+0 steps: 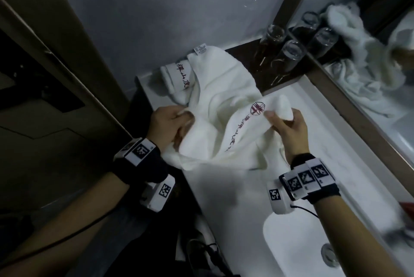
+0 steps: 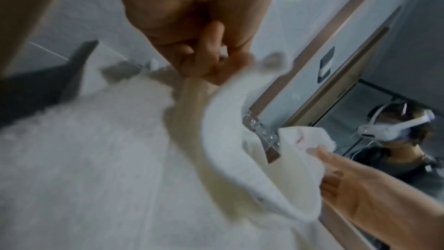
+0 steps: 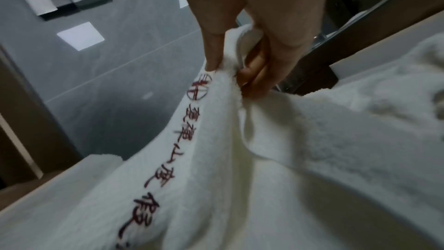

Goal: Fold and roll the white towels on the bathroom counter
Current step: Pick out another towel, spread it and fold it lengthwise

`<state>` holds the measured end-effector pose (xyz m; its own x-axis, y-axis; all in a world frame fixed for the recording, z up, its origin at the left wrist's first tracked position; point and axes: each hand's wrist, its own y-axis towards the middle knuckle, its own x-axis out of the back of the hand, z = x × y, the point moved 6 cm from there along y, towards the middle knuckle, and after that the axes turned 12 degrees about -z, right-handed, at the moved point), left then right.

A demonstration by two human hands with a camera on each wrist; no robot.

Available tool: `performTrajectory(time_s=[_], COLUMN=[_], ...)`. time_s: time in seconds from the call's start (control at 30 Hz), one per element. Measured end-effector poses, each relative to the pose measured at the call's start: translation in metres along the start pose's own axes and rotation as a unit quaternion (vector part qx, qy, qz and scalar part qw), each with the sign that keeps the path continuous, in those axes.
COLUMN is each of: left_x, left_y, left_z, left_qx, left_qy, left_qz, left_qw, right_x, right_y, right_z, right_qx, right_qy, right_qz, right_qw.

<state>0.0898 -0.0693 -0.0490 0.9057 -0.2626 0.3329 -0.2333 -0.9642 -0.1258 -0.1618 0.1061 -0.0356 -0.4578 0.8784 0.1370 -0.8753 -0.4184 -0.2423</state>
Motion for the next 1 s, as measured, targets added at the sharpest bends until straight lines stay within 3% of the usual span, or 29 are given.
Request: performTrajectory(time_s=[0.07,0.13,0.27,0.37,0.5,0.57,0.63,0.7,0.8,0.93,1.0], left_x=[-0.005,-0.014,-0.02,-0.004,0.025,0.028,0.021,0.01,-0.003,0.003,0.011], left_y=[0.022,0.037,0.041,0.025,-0.007,-0.02,-0.04,-0.058,-0.062,-0.051,-0.048], left_z=[-0.01,-0.014,0.015,0.046,0.081,0.094,0.1,0.1,0.089,0.062,0.055], left_qx=[0.015,0.04,0.09,0.073,0.097,0.171,0.294,0.364,0.301,0.118,0.087], left_qy=[-0.019,-0.058,-0.017,0.085,0.185,0.207,0.186,0.146,0.048,0.128,0.07], left_qz=[-0.007,0.024,0.056,0.004,-0.067,-0.048,0.015,0.069,0.03,-0.077,-0.116], left_qw=[1.0,0.997,0.994,0.994,0.976,0.962,0.938,0.917,0.952,0.982,0.987], right_x=[-0.01,-0.016,-0.004,0.007,0.015,0.014,0.012,0.012,0.015,0.024,0.03], right_y=[0.014,0.025,0.024,0.008,-0.021,-0.031,-0.035,-0.038,-0.043,-0.038,-0.03], right_z=[0.001,-0.003,-0.026,-0.048,-0.077,-0.086,-0.086,-0.082,-0.071,-0.055,-0.049], right_qx=[-0.011,-0.008,0.013,0.046,0.048,0.071,0.099,0.108,0.142,0.115,0.093], right_qy=[0.05,0.029,-0.155,-0.277,-0.339,-0.365,-0.372,-0.337,-0.239,-0.065,-0.03], right_qz=[0.008,0.019,-0.035,-0.031,0.015,0.037,0.027,-0.005,-0.042,-0.044,-0.041], right_qw=[0.999,0.999,0.987,0.959,0.939,0.928,0.923,0.935,0.96,0.99,0.994])
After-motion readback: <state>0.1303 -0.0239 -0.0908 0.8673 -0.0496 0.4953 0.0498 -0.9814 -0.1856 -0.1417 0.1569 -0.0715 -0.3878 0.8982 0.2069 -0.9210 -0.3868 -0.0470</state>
